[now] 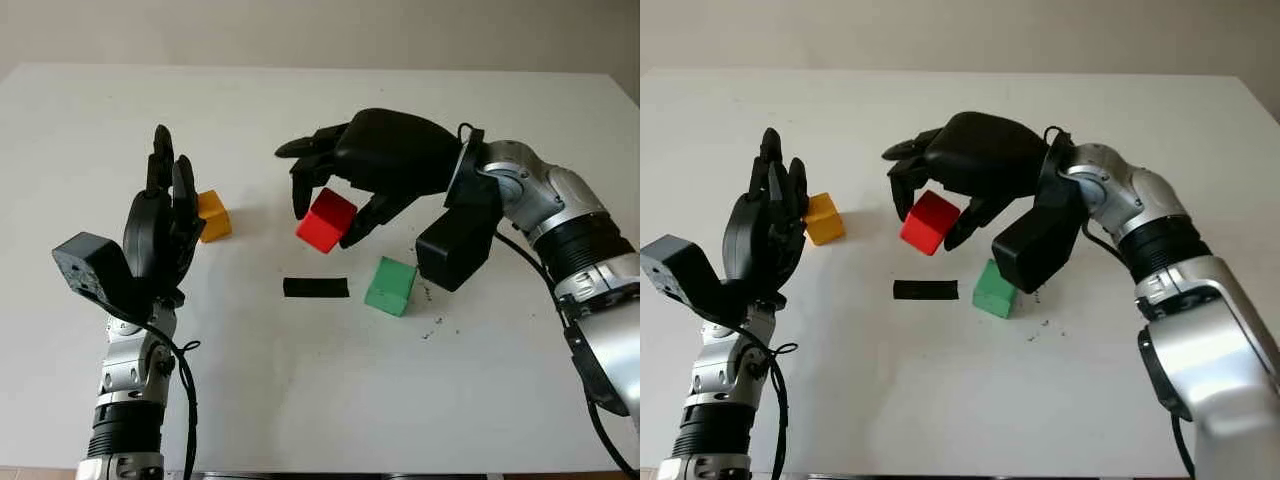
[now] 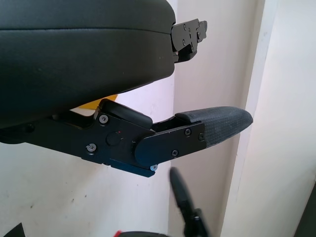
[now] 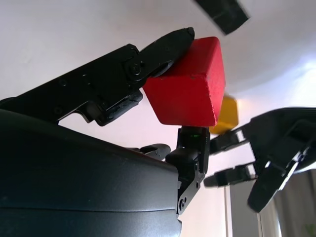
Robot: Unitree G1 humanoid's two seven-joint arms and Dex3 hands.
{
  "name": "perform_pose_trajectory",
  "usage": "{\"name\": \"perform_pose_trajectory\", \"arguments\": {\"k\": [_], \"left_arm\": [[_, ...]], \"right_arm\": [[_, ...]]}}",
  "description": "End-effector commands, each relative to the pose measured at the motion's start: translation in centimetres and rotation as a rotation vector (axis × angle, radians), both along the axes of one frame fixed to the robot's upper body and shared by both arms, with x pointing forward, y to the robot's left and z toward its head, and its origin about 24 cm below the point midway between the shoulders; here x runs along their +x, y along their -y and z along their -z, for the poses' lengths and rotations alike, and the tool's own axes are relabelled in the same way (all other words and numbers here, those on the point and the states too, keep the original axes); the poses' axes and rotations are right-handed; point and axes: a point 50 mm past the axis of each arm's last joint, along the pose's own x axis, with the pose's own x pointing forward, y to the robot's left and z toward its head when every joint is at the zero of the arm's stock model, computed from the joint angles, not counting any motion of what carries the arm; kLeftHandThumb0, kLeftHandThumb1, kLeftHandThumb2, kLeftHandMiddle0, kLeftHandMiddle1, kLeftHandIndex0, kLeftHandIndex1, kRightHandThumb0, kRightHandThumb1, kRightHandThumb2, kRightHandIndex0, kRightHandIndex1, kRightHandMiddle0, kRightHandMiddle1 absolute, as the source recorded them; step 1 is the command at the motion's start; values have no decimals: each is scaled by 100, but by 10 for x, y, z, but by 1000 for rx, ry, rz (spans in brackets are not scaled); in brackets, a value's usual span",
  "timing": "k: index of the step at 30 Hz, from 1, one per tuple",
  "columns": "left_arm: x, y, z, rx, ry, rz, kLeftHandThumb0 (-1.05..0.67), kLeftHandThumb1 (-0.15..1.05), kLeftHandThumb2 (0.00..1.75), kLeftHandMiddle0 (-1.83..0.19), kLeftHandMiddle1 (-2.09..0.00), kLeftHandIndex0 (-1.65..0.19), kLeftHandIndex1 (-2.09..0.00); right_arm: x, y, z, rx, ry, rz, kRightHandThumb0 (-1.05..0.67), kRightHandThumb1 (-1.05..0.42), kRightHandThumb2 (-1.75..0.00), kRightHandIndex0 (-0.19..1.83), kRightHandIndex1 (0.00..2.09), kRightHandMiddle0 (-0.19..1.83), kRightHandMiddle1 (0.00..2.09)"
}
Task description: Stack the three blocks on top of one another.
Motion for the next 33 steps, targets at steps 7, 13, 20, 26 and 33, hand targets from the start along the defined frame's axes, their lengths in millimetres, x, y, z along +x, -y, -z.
{"name": "perform_pose_trajectory", "arguments": {"k": [7, 13, 20, 26, 33], "left_arm": [[-2, -1, -2, 9, 16, 10, -75, 105, 68, 19, 0, 19, 0], [-2, -2, -3, 1, 19, -6, -75, 105, 66, 19, 0, 19, 0], [-2, -2, -4, 10, 23, 4, -75, 105, 67, 19, 0, 19, 0], [-2, -2, -5, 4, 19, -3, -75, 105, 66, 19, 0, 19, 0], [-3, -2, -4, 5, 20, -4, -75, 105, 66, 19, 0, 19, 0]], "right_arm": [[-3, -9, 10, -7, -47, -20, -48, -91, -5, 38, 3, 54, 126], [-2, -10, 21, -21, -113, -13, -45, -91, -5, 37, 3, 52, 126], [-1, -9, 33, -57, -130, 7, -46, -90, -5, 37, 3, 52, 128], [1, -8, 40, -56, -144, 28, -46, -88, -5, 36, 3, 52, 130], [2, -7, 43, -64, -134, 31, -47, -86, -5, 37, 3, 54, 130]]}}
